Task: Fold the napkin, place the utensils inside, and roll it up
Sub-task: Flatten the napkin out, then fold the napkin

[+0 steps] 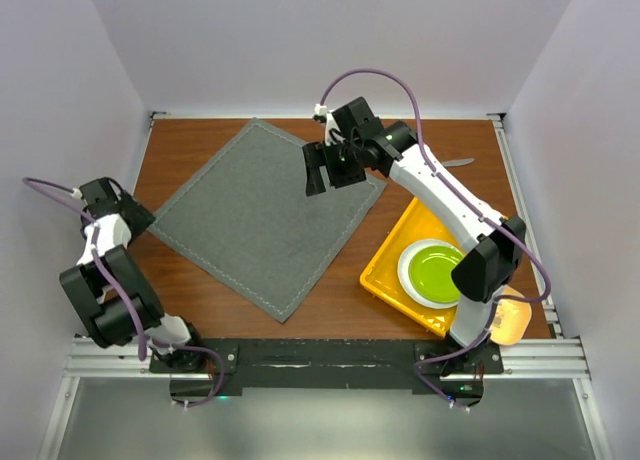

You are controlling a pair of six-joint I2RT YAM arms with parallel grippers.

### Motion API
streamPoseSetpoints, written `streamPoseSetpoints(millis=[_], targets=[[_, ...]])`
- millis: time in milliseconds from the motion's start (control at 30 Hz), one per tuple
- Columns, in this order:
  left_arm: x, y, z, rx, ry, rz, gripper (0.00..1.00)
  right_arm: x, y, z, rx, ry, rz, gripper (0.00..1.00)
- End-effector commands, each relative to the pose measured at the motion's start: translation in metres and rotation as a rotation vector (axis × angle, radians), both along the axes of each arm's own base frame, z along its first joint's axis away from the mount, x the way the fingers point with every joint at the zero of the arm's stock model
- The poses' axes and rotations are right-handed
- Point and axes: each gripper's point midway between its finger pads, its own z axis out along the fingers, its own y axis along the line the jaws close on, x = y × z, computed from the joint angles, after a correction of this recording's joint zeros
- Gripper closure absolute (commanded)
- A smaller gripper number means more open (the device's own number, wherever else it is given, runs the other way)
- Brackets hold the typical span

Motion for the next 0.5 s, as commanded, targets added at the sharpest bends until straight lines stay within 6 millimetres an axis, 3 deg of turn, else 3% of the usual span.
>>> streamPoseSetpoints(millis=[0, 133, 467], targets=[[0.017, 0.006, -0.015, 0.038, -0.021, -0.134, 0.38, -0.005, -0.006, -0.008, 0.013, 0.038, 0.018, 0.19], [0.016, 0.01, -0.041, 0.026, 0.05, -0.181, 0.38, -0.002, -0.012, -0.001, 0.001, -0.005, 0.01, 0.19], [0.012, 0.016, -0.073, 0.022, 0.145, -0.206, 0.48, 0.004, -0.017, -0.021, -0.041, 0.007, 0.0, 0.19]])
